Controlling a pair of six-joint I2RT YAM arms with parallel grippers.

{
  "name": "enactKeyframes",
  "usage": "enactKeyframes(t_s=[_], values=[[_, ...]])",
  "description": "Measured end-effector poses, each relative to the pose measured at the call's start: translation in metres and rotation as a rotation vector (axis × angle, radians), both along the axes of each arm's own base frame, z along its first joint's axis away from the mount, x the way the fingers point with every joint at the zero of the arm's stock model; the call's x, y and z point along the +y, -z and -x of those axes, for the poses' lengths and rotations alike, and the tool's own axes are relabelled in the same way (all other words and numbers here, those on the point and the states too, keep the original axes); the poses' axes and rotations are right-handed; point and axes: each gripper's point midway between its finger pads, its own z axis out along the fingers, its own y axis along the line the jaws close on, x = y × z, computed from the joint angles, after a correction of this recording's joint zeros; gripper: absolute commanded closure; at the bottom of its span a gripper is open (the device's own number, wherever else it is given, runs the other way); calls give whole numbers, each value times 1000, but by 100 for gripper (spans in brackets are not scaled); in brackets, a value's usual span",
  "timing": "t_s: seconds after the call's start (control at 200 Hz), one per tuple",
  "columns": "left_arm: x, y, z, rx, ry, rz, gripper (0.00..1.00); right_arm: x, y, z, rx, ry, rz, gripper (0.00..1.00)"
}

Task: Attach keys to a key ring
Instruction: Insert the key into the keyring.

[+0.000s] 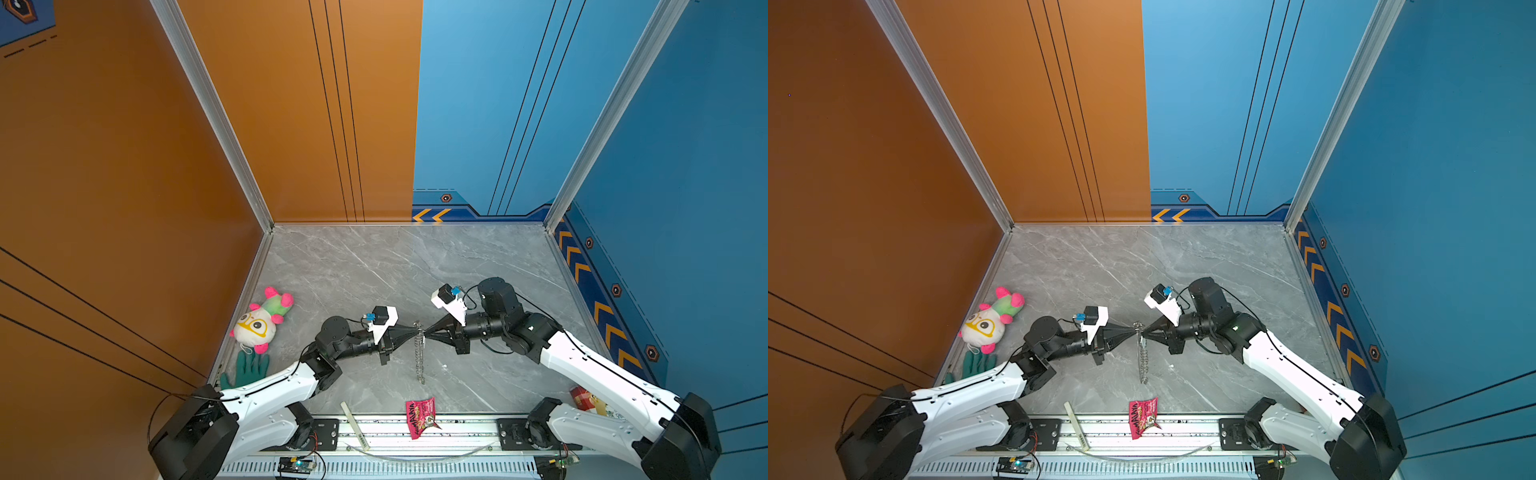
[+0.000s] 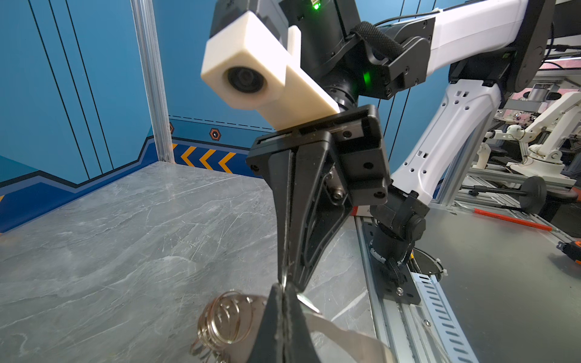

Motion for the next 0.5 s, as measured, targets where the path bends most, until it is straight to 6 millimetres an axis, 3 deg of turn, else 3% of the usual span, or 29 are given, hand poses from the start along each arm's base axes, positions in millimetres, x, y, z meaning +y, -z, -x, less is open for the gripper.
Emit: enactKeyframes(t_s=[0.5], values=[[6, -2, -4, 47, -17, 61, 100, 8, 2, -5, -5, 2, -6, 100]])
